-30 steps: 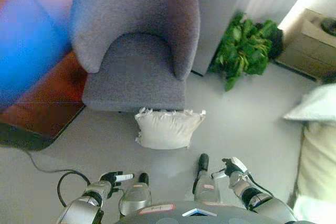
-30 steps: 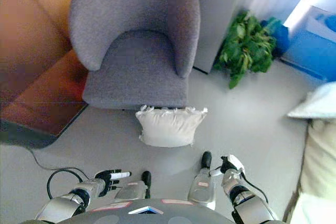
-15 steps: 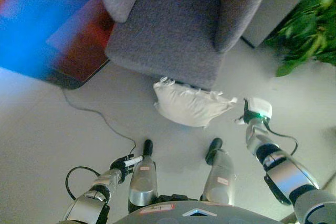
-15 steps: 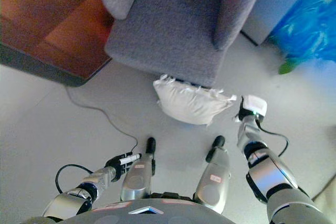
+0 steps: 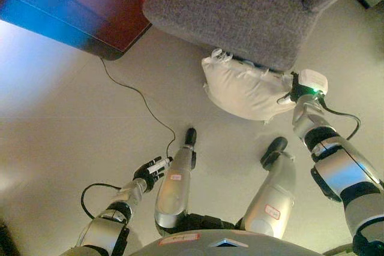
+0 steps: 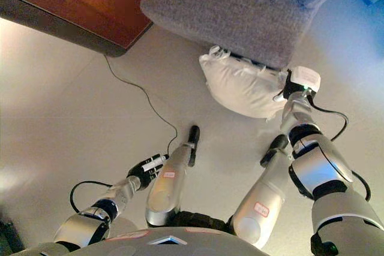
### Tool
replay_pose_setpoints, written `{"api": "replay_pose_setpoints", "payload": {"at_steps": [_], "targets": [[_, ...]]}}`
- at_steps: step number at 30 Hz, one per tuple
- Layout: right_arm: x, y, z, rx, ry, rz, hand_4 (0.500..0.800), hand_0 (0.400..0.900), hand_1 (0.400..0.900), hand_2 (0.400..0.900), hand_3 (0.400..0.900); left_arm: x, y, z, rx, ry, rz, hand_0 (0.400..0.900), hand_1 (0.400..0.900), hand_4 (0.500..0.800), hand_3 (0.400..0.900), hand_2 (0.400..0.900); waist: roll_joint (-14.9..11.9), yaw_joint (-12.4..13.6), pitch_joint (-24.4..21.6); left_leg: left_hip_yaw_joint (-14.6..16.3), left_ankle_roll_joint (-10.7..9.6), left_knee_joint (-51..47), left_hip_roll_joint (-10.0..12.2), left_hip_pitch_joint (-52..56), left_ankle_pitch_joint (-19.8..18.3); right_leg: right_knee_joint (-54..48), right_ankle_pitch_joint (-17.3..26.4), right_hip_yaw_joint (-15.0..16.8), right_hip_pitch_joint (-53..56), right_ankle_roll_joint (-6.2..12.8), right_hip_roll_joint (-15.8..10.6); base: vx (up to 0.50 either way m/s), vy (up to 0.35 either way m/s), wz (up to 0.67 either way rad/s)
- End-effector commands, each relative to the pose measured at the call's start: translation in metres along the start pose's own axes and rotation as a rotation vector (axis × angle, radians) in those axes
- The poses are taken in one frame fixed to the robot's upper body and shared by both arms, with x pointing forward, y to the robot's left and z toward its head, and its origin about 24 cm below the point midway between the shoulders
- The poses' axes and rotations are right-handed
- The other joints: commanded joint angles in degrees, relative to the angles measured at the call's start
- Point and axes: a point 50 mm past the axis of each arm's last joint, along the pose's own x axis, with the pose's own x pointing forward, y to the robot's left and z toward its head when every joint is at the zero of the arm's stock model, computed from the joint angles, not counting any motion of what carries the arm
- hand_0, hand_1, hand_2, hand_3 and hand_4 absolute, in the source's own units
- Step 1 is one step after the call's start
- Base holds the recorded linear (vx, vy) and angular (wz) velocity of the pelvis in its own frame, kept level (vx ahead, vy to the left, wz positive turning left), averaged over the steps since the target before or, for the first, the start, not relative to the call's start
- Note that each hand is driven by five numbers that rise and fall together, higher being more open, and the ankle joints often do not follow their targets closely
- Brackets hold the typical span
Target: Pick up the pillow and put it on the sofa.
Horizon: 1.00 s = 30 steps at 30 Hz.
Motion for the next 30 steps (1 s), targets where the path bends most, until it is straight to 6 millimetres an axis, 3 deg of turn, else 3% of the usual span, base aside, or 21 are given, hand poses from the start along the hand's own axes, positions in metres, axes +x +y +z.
{"api": "replay_pose_setpoints", "payload": {"at_steps": [1, 12, 21, 25, 26, 30], "targets": [[0.011, -0.044, 0.000, 0.032, -0.006, -0.117, 0.800, 0.900, 0.900, 0.900, 0.900, -0.026, 0.051, -0.065, -0.067, 0.169, 0.146, 0.900, 0.900, 0.800, 0.900, 0.900, 2.3, 0.8, 2.0, -4.8, 2.3, 2.0, 3.4, 3.5, -4.2, 8.6, 0.0, 11.1, -5.2, 6.78, -2.2, 0.00, 0.079, -0.26], [0.015, -0.068, 0.023, 0.117, -0.083, -0.100, 0.800, 0.900, 0.900, 0.900, 0.900, -0.032, 0.069, -0.051, -0.232, 0.035, 0.173, 0.900, 0.900, 0.800, 0.900, 0.900, 2.0, 1.7, 4.5, -7.5, 4.5, 35.5, 0.7, -19.6, -13.1, 21.6, -8.8, 14.2, -11.2, 3.88, 0.5, -0.07, 0.009, -0.16], [0.018, -0.100, 0.029, 0.177, -0.149, -0.114, 0.800, 0.900, 0.900, 0.900, 0.900, -0.043, 0.089, -0.055, -0.289, 0.024, 0.244, 0.900, 0.900, 0.800, 0.900, 0.900, 2.4, 2.0, 4.2, -9.3, 5.3, 49.0, 1.5, -28.0, -17.3, 32.7, -14.6, 17.4, -16.7, 2.39, 1.2, 0.00, 0.002, -0.04], [0.018, -0.118, 0.040, 0.196, -0.263, -0.009, 0.800, 0.900, 0.900, 0.900, 0.900, -0.052, 0.104, -0.062, -0.303, 0.041, 0.282, 0.900, 0.900, 0.800, 0.900, 0.900, 2.6, 2.7, 4.1, -9.9, 5.3, 52.2, 1.5, -30.8, -17.8, 36.2, -15.5, 18.4, -19.3, 2.23, 1.1, 0.01, -0.027, 0.13], [0.017, -0.121, 0.042, 0.209, -0.281, 0.008, 0.500, 0.400, 0.400, 0.400, 0.400, -0.055, 0.108, -0.064, -0.309, 0.048, 0.296, 0.900, 0.900, 0.800, 0.900, 0.900, 2.5, 2.9, 3.9, -10.0, 5.3, 52.9, 1.7, -31.3, -17.8, 37.0, -15.7, 18.5, -19.8, 2.17, 0.9, 0.03, -0.033, 0.11], [0.017, -0.130, 0.035, 0.255, -0.312, -0.016, 0.500, 0.400, 0.400, 0.400, 0.400, -0.068, 0.125, -0.076, -0.337, 0.068, 0.339, 0.900, 0.900, 0.800, 0.900, 0.900, 2.3, 3.3, 3.5, -10.4, 5.3, 55.0, 2.2, -33.0, -17.7, 39.6, -16.2, 18.8, -21.4, 2.10, 0.4, 0.04, -0.021, 0.05]]}}
